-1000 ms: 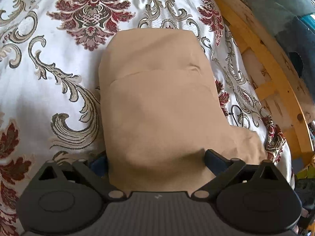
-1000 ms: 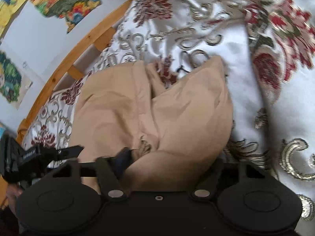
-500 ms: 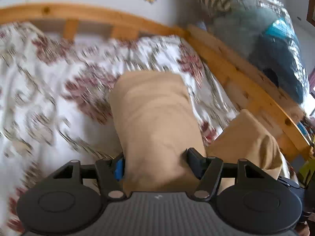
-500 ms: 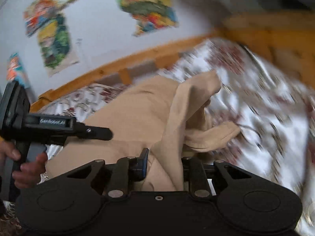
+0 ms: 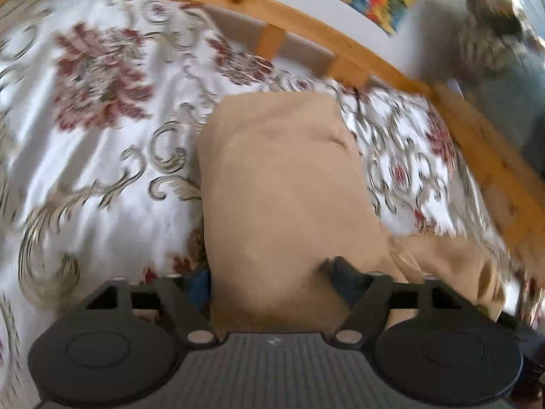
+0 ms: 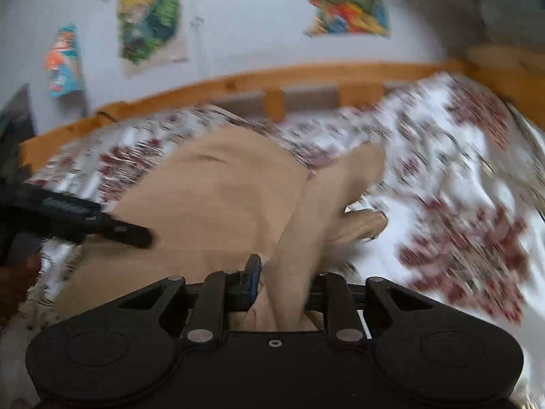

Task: Fold large clothes
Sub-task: 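Release the jacket and lift both open grippers away from the bundle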

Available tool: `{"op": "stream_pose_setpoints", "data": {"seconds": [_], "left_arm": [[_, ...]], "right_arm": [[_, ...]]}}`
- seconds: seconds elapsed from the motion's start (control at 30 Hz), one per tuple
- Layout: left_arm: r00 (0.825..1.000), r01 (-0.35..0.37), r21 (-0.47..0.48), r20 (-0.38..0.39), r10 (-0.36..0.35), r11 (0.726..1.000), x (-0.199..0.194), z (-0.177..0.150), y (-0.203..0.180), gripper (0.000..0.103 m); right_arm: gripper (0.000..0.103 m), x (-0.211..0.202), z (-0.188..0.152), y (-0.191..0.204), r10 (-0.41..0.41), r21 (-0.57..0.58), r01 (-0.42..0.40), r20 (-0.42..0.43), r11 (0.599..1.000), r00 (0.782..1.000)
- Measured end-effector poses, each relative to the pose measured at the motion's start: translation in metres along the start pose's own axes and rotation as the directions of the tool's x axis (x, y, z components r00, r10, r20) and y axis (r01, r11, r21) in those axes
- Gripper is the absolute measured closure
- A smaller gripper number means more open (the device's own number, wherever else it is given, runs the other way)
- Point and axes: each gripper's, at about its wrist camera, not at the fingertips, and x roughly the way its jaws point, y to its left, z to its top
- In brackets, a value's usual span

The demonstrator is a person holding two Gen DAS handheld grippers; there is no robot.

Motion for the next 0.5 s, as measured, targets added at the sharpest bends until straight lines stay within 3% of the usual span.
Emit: {"op": "stream_pose_setpoints", "data": {"seconds": [0.07,0.17,0.23,0.33,0.5], "left_arm": [[1.0,-0.011,-0.005,-0.007,0.011,1.0,-0.002,-0.004,-0.008,0.009],[0.996,-0.085,0.087,0.008,0.085,0.993,-0.009,-0.005,-0.028,0.004],[0.99,-0.138,0.127,0.023,0.136,0.982,-0.018,-0.006,-0.041,0.003],[0.975,-0.222,0.194,0.06,0.214,0.955,-0.038,-0.011,-0.061,0.001],[0.957,-0.277,0.227,0.152,0.247,0.934,-0.081,-0.031,-0.087,0.001]], "right_arm": [[0.071,-0.001,0.003,-0.01,-0.012,0.062,0.013,-0.025,0.998,1.0],[0.053,-0.005,0.002,-0.016,-0.043,0.105,0.049,-0.061,0.993,0.997],[0.027,-0.011,0.003,-0.018,-0.074,0.101,0.081,-0.069,0.992,0.995],[0.019,-0.027,0.004,-0.023,-0.105,0.105,0.112,-0.065,0.988,0.992],[0.005,-0.069,0.006,-0.02,-0.111,0.112,0.108,0.021,0.988,0.994]]}}
